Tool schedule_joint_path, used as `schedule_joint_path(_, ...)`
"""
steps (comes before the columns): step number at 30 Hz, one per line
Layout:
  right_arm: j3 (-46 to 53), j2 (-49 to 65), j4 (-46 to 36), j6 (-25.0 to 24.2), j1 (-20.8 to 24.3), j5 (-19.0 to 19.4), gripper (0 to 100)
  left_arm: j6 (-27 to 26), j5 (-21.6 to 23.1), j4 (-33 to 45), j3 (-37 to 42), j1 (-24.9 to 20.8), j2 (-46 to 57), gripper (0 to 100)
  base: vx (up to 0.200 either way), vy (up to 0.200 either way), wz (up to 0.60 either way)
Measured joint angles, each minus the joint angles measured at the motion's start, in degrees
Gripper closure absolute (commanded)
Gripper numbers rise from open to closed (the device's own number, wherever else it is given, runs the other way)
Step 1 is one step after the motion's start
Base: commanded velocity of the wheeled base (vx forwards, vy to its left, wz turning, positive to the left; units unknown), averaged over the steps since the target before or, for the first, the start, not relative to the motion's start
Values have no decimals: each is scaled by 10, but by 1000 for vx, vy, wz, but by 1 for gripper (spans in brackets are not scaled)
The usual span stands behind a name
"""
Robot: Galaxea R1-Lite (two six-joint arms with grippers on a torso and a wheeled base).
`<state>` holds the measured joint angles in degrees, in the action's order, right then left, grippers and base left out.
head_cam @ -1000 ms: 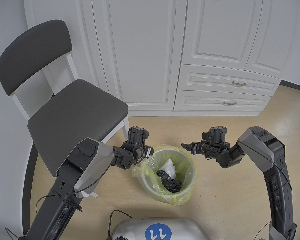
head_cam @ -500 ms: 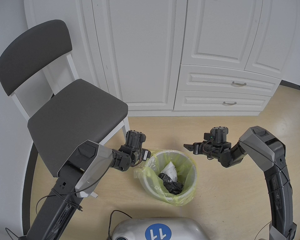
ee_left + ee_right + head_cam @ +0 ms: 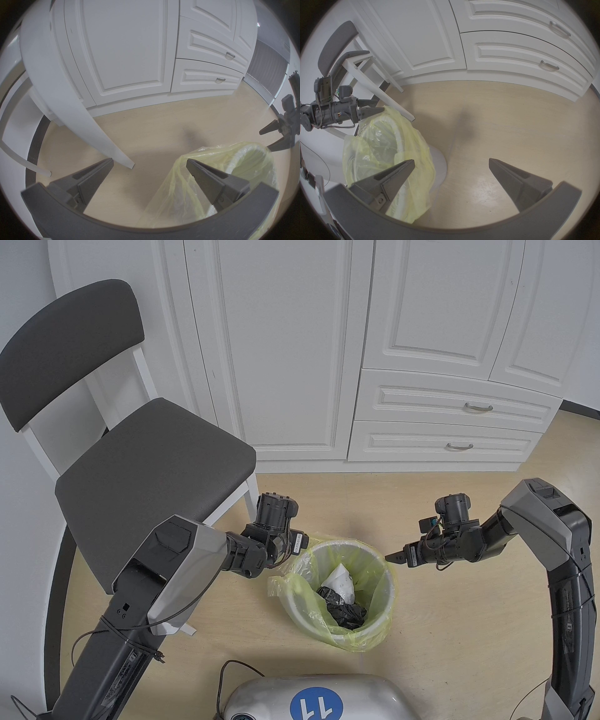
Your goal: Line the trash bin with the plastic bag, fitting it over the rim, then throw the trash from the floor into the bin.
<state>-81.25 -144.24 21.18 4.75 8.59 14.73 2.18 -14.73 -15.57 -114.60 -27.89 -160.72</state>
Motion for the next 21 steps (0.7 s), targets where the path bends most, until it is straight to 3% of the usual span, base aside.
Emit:
schedule_joint_path(14, -53, -57, -8, -1, -12, 1, 0, 2, 0, -2, 2, -6, 12, 0, 0, 0, 0)
schedule_joint_path(21, -50, -58, -4, -5, -24, 12, 0, 2, 0, -9, 41, -24, 52, 0, 0, 0, 0)
